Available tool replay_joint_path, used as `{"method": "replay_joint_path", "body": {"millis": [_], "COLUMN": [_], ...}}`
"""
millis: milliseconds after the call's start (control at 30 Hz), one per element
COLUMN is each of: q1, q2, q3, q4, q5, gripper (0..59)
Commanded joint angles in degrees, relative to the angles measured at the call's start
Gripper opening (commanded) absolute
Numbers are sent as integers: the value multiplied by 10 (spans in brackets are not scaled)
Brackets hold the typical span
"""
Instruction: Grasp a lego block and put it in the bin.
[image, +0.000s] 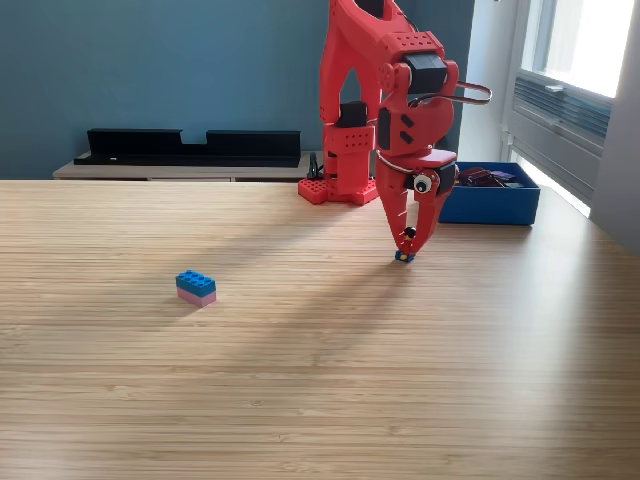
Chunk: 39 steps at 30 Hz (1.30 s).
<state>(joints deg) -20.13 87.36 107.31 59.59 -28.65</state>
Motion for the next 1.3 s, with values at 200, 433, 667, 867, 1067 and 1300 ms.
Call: {"method": "replay_joint_path", "body": {"millis": [200, 433, 667, 867, 1067, 1300], "q1": [-10, -105, -309, -475, -533, -533], "q2": [22, 29, 24, 22, 21, 21], "q3": [-192, -345, -366, -346, -320, -294], "q4": [167, 308, 325, 324, 320, 319], "q5": [61, 93, 134, 132, 106, 91], "gripper": [1, 1, 1, 1, 1, 83]}}
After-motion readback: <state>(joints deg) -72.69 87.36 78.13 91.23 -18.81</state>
